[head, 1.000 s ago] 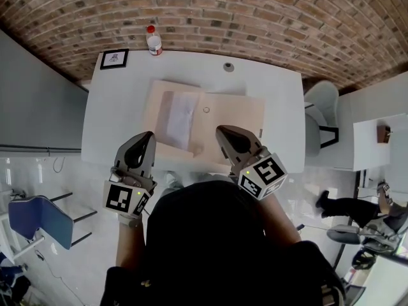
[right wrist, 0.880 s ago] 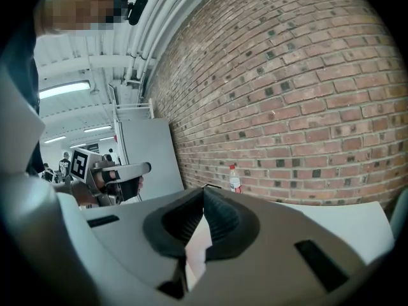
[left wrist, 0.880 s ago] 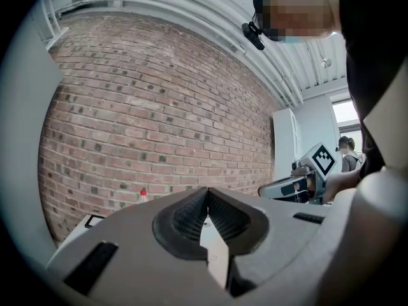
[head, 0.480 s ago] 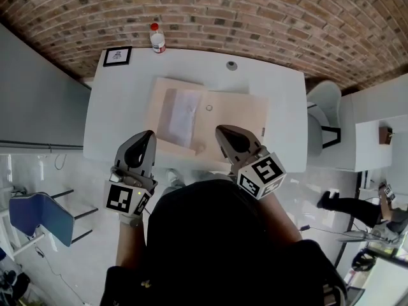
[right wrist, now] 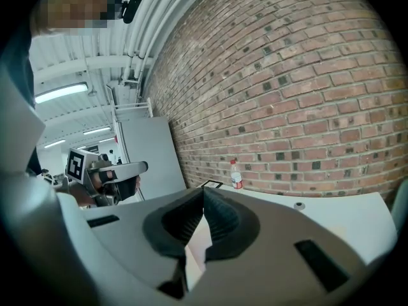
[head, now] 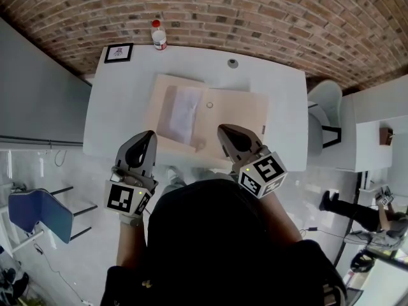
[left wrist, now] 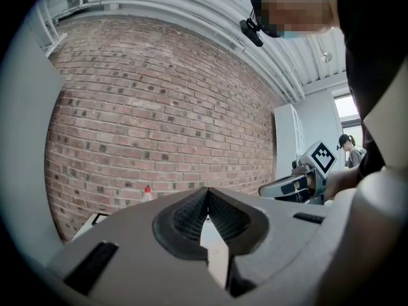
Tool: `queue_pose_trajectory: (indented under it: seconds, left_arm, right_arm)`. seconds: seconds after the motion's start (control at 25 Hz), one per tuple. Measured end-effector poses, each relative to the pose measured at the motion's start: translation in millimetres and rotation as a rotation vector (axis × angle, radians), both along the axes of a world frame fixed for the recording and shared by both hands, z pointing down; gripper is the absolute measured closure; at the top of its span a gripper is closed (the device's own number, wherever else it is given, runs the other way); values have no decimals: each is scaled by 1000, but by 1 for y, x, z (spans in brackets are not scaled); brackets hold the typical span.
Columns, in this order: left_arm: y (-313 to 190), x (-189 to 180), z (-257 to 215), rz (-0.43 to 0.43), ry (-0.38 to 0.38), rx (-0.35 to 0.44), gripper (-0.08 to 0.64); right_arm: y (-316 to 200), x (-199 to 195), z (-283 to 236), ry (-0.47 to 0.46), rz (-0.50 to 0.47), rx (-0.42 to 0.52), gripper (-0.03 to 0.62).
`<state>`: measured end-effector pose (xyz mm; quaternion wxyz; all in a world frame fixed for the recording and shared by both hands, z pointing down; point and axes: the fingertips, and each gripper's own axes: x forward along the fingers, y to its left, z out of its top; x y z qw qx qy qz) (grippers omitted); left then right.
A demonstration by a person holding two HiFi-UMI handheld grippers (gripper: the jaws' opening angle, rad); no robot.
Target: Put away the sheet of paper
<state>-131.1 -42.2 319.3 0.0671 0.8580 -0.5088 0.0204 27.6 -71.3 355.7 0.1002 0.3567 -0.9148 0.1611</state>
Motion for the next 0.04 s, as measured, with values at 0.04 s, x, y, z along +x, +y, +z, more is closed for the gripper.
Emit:
queue_pose_trajectory:
  seconds: [0.04]
  left_arm:
    - [1,1,1,1,-1,-1,555]
  right_arm:
    - [0,1,1,-2,2,-4,581]
